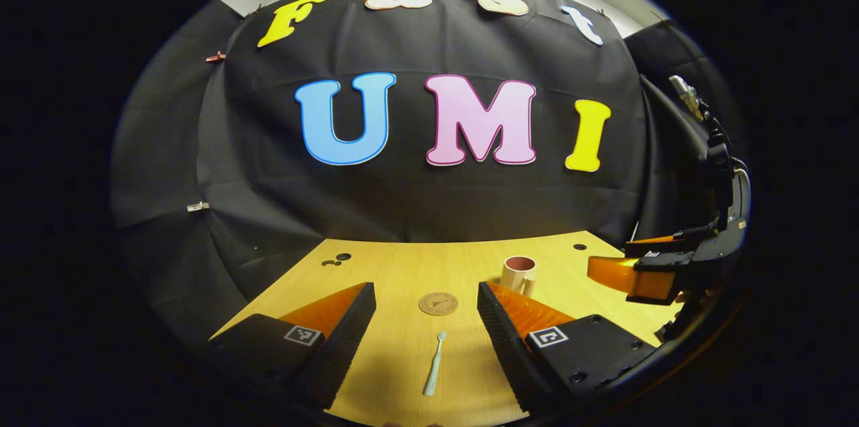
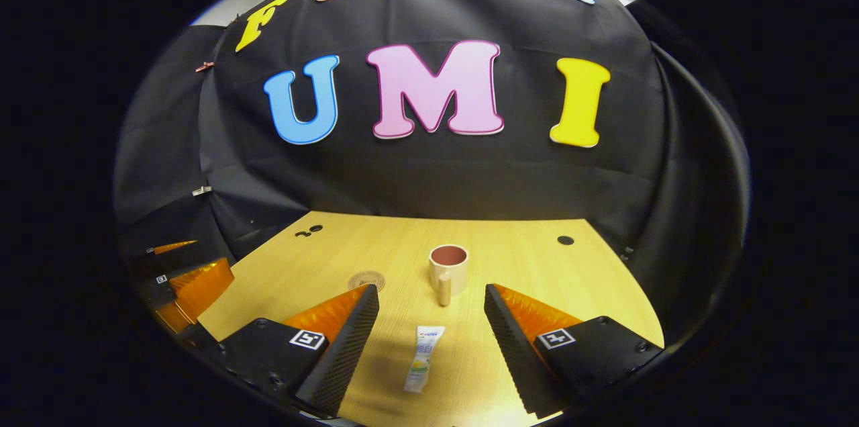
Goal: Put the toothbrush and toothpaste on the desktop into the cup, then pick up the cup and place it on the coaster on the desktop.
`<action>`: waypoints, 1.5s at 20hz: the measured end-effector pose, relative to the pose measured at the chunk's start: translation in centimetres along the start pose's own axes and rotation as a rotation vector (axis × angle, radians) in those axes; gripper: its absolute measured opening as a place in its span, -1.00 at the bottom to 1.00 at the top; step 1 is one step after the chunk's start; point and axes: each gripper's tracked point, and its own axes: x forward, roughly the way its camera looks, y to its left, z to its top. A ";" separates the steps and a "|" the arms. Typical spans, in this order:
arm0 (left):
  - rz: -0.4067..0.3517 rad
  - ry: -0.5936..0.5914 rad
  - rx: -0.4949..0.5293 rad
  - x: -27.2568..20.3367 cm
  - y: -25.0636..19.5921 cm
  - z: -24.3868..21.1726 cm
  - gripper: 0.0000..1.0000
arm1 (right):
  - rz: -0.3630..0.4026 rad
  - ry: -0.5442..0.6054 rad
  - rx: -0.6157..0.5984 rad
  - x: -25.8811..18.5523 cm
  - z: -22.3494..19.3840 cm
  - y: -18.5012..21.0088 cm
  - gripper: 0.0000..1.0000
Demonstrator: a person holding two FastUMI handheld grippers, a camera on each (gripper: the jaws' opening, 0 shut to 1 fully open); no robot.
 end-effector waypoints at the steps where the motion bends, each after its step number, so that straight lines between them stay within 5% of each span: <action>1: 0.009 0.005 -0.005 0.2 0.3 -0.3 0.93 | 0.010 0.018 -0.001 0.3 -0.3 0.3 0.95; 6: 0.065 0.056 -0.045 0.9 1.5 -2.3 0.93 | 0.059 0.142 0.000 2.7 -3.4 1.1 0.95; 23: 0.180 0.251 -0.089 3.6 2.5 -8.3 0.94 | 0.012 0.665 0.002 10.0 -19.0 0.3 0.95; 30: 0.208 0.281 -0.089 3.1 2.8 -8.8 0.94 | 0.008 0.753 0.012 11.2 -21.5 0.3 0.96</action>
